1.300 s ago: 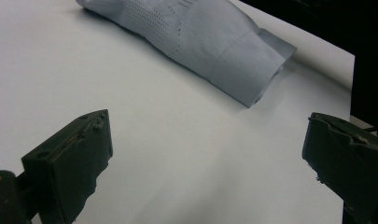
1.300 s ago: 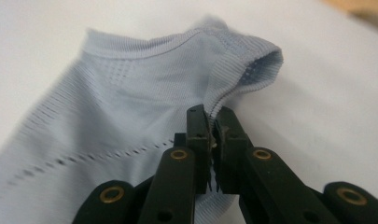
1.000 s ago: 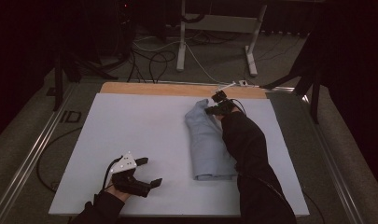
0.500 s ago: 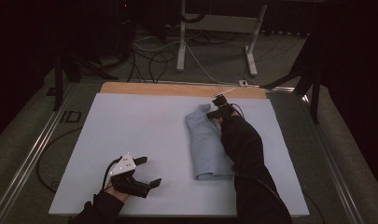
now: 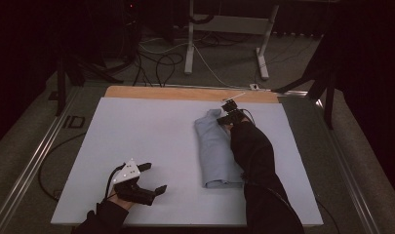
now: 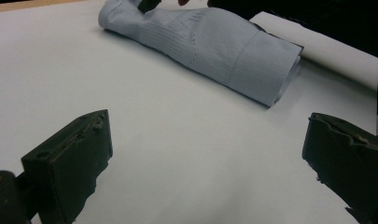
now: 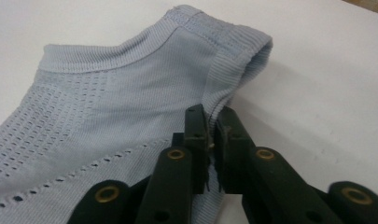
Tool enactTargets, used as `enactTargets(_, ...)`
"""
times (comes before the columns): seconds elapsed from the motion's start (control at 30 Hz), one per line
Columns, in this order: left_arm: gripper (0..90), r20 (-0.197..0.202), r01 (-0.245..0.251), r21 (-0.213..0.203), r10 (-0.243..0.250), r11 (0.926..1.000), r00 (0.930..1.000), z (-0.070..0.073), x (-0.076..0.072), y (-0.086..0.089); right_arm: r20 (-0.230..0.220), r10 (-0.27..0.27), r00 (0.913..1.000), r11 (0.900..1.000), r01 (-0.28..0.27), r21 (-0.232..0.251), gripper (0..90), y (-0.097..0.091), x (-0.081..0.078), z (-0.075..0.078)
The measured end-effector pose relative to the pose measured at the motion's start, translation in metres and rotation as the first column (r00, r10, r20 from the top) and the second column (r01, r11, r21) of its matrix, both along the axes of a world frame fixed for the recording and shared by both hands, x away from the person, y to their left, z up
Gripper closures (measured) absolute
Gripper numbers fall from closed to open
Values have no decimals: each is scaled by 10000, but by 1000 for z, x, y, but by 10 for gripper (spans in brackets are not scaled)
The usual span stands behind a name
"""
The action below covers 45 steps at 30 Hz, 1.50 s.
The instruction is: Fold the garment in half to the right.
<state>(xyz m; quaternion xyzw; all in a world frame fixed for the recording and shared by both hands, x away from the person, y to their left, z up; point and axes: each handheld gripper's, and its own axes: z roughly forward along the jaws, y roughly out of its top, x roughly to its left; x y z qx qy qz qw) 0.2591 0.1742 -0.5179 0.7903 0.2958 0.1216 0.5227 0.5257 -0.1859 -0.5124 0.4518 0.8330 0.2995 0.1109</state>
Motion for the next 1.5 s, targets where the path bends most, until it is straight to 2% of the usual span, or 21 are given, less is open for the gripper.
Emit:
enactTargets(0.13, 23, 14, -38, 19, 38, 10000, 10000, 0, 0, 0, 17, 109, 9999, 9999, -109, 1, 590, 1, -2, 5)
enactTargets(0.17, 23, 31, -44, 8, 44, 10000, 10000, 0, 0, 0, -2, 146, 9999, 9999, -146, 11, 584, 1, -3, 7)
enactTargets(0.23, 23, 49, -34, 53, 34, 10000, 10000, 1, 0, 0, 89, 278, 9996, 9996, -277, -101, 509, 2, -4, 11)
enactTargets(0.37, 23, 80, -117, 50, 117, 9999, 9999, 1, 0, 2, 277, 403, 9988, 9992, -404, 15, 447, 6, -7, 21)
enactTargets(0.43, 23, 92, -140, 46, 139, 9999, 9999, 2, 0, 3, 493, 524, 9974, 9986, -524, -17, 448, 9, -9, 26)
enactTargets(0.53, 23, 70, -144, 41, 144, 9999, 9999, 1, 0, 3, 784, 608, 9951, 9980, -621, 142, 524, 13, -10, 32)
enactTargets(0.67, 23, 95, -122, 75, 122, 9999, 9999, 1, -1, 2, 1032, 583, 9930, 9983, -574, -113, 765, 22, -7, 34)
enactTargets(0.77, 23, 84, -86, 48, 85, 10000, 9999, 0, -1, 2, 1067, 401, 9935, 9988, -369, -315, 892, 27, -2, 29)
enactTargets(0.83, 23, 64, -80, -27, 80, 10000, 9999, -1, 0, 2, 1113, 251, 9935, 9994, -223, -267, 899, 29, 2, 25)
enactTargets(0.9, 23, 96, -76, -30, 76, 10000, 9999, -1, 0, 2, 1073, 124, 9942, 9991, -80, -413, 900, 32, 7, 20)
enactTargets(1.0, 23, 180, -146, -14, 146, 9999, 9997, 0, 0, 4, 971, 166, 9951, 9983, -111, -571, 900, 37, 13, 14)
enactTargets(1.07, 23, 169, -210, -111, 212, 9997, 9996, 0, 0, 5, 717, 187, 9972, 9979, -141, -639, 900, 39, 16, 8)
enactTargets(1.1, 23, 183, -194, -89, 196, 9998, 9996, 0, 1, 6, 548, 198, 9983, 9953, -145, -955, 900, 40, 17, 3)
enactTargets(1.13, 23, 186, -202, -90, 204, 9998, 9996, 1, 1, 6, 539, 183, 9984, 9954, -131, -945, 900, 40, 18, 0)
enactTargets(1.2, 23, 158, -235, -113, 237, 9997, 9996, 1, 0, 7, 360, -165, 9992, 9996, 173, -204, 900, 33, 19, -2)
enactTargets(1.23, 23, 160, -222, -94, 224, 9997, 9996, 1, 0, 7, 302, -204, 9993, 9997, 207, -94, 900, 32, 19, -2)
enactTargets(1.33, 23, 162, -258, -65, 259, 9996, 9995, 0, 1, 8, 489, -4, 9988, 9988, 28, -487, 900, 34, 18, 2)
enactTargets(1.5, 23, 192, -332, -65, 333, 9994, 9993, 2, 1, 9, 830, 267, 9962, 9986, -229, -470, 900, 35, 9, 22)
